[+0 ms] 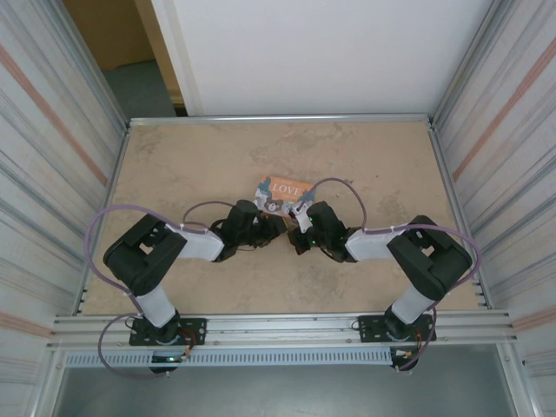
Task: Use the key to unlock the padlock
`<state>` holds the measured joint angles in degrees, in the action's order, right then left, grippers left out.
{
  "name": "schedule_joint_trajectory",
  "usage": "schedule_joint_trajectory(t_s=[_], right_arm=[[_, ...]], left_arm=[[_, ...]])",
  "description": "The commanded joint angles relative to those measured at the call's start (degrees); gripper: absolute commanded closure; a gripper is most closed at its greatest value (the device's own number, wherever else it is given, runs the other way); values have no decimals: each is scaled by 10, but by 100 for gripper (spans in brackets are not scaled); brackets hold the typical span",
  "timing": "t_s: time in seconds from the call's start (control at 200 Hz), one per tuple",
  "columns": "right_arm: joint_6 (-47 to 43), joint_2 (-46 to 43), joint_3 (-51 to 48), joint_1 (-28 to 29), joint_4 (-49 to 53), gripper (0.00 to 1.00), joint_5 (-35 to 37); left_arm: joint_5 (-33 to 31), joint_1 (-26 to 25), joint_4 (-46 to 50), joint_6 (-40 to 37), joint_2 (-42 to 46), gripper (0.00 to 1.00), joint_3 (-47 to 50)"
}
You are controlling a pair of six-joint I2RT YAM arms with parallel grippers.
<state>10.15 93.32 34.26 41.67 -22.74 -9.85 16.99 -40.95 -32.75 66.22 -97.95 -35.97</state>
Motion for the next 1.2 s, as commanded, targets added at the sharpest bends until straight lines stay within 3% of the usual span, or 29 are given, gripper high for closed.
schedule_joint_trajectory(t_s=[0.0, 0.366, 0.716, 0.987, 1.192], right_arm=[[20, 0, -6, 7, -31, 100, 13], [48, -8, -9, 8, -15, 100, 3], [107, -23, 1, 9, 17, 100, -17], [181, -19, 2, 22, 14, 100, -25], [233, -28, 5, 25, 18, 100, -36]], left_arm=[[68, -18, 5, 12, 17, 63, 12], [52, 3, 66, -23, 115, 49, 40], [10, 59, 143, -72, 321, 44, 134], [-15, 100, 179, -66, 475, 39, 211], [-13, 102, 151, -39, 515, 39, 254]])
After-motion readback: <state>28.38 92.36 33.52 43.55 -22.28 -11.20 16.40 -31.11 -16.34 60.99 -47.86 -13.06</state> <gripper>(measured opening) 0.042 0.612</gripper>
